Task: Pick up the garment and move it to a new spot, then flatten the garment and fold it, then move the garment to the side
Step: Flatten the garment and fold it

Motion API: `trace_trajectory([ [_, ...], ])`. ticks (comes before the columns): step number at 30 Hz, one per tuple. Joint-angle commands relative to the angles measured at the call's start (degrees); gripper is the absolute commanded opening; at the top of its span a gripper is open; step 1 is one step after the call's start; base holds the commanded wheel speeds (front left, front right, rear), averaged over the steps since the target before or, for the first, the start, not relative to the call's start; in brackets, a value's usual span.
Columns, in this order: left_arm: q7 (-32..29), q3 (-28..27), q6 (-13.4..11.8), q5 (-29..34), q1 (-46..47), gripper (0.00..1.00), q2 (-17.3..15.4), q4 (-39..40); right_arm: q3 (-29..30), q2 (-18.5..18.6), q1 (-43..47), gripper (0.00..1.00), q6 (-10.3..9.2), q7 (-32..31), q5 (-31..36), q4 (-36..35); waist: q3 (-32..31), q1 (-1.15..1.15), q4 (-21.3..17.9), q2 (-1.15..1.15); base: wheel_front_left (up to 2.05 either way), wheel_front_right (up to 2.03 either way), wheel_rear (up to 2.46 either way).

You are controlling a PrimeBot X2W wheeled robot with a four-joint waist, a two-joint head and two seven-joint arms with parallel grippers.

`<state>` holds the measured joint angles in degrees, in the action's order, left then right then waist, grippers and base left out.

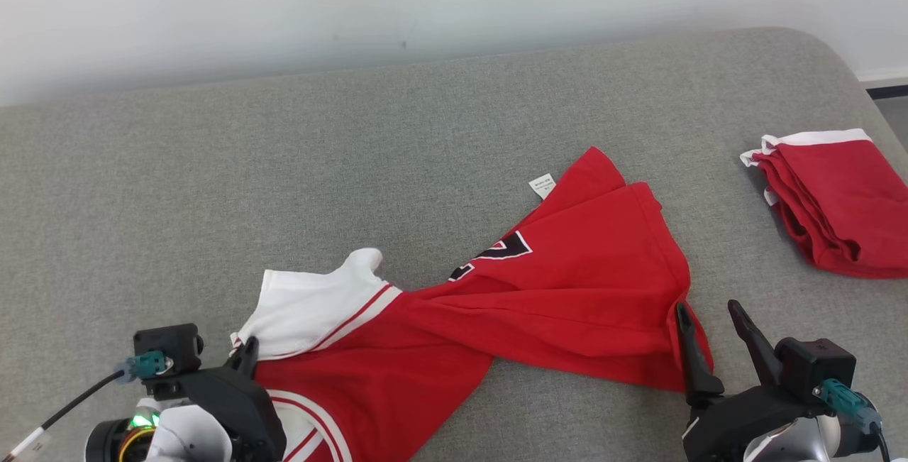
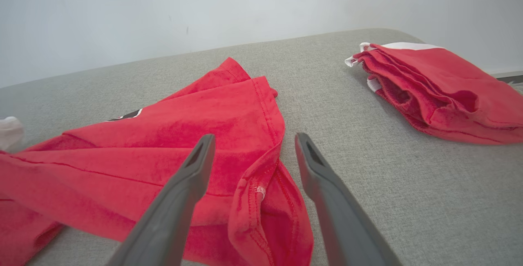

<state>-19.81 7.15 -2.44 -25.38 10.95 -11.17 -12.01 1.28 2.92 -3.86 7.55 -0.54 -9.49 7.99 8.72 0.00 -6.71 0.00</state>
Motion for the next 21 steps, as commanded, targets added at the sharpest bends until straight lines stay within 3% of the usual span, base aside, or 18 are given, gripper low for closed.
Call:
trace_trajectory([
  [1,0.25,-0.01,0.1,-0.01,-0.33,0.0,-0.37,0.53,0.02,-0.03,-0.26,1.0,-0.12,0.03,-0.17,0.01,-0.08,0.0,-0.07,0.0,0.0,0.0,0.0],
  [12,-1.58,0.59,-4.65,3.8,-7.77,0.0,-2.68,11.36,0.66,-0.05,0.58,1.0,-0.12,0.67,-1.02,0.3,0.12,0.0,-1.34,0.0,0.0,0.0,0.0],
  [20,-2.05,2.58,-5.67,4.3,-11.42,0.0,-1.47,9.39,0.28,-0.03,-0.26,1.0,-0.13,0.95,-1.38,0.72,0.27,0.0,-1.1,0.0,0.0,0.0,0.0],
  [21,-1.03,2.48,-5.85,4.58,-11.33,0.25,-1.22,9.15,0.18,-0.04,-0.33,1.0,-0.13,0.99,-1.43,0.82,0.2,0.0,-1.1,0.0,0.0,0.0,0.0],
])
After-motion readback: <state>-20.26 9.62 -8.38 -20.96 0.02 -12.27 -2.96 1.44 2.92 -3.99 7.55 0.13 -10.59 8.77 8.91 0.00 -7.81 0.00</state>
